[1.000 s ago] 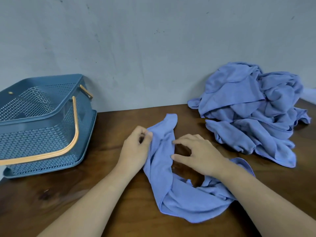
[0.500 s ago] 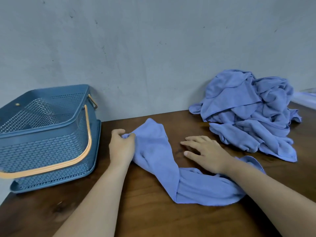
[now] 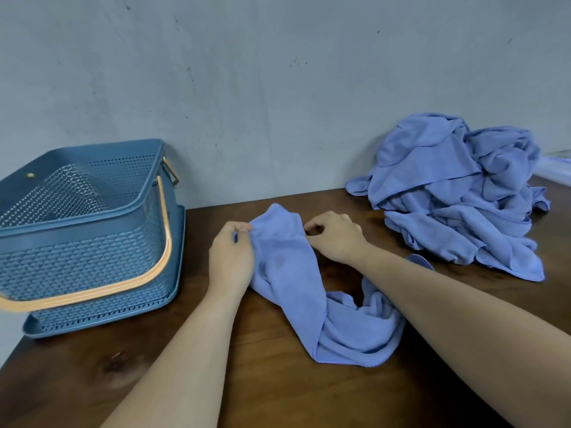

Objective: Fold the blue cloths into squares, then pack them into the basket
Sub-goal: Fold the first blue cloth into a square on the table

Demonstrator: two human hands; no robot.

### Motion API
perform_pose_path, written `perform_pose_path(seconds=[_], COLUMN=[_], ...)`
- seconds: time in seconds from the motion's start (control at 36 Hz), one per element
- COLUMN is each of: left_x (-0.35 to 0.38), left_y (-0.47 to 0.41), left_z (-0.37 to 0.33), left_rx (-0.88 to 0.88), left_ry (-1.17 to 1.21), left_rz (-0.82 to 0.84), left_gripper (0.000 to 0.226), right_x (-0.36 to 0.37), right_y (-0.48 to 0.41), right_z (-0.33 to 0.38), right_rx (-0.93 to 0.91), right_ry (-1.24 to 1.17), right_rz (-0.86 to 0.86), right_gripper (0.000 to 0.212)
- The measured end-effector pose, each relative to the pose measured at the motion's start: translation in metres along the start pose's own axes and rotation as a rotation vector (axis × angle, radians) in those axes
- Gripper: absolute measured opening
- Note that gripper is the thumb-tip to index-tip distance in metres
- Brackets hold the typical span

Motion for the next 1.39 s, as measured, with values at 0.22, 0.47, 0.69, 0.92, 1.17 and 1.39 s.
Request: perform_pose_path(seconds=[0.22, 0.47, 0.69, 0.92, 1.17, 1.39], left_x=[-0.002, 0.016, -0.001, 0.011, 0.027, 0.061], left_y=[0.008, 0.014, -0.009, -0.01, 0.002, -0.039], left_z=[-0.007, -0.012, -0.004, 0.004, -0.003, -0.013], left_rx=[0.085, 0.106, 0.171, 0.292, 0.372, 0.207], left_ry=[-0.014, -0.152, -0.53, -0.625, -0.662, -0.542], left_rz=[-0.012, 0.173, -0.034, 0.017, 0.231, 0.217], left_gripper=[0.035, 0.04, 0.058, 0.003, 0.054, 0.023], right_x=[-0.027, -0.03, -0.02, 0.008, 0.002, -0.004], right_y=[-0.026, -0.054, -0.041, -0.04, -0.044, -0.044], right_z=[-0.021, -0.001, -0.032, -0.042, -0.038, -0.03], right_rx=[0.241, 0.127, -0.028, -0.081, -0.095, -0.096], right_ry=[-0.46, -0.724, -0.586, -0.004, -0.525, -0.712], right_rz=[-0.138, -0.075, -0.207, 0.018, -0.026, 0.067], right_gripper=[0.026, 0.013, 0.034, 0.042, 0.025, 0.019])
Point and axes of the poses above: each hand's wrist, its own y-axis away from the middle knuckle, its own x-axis out of the palm, z = x × y, the point moved 8 cm from there along -y, towards the middle knuckle, and after that the axes turned 11 degrees about -z, right-handed, at the moved point
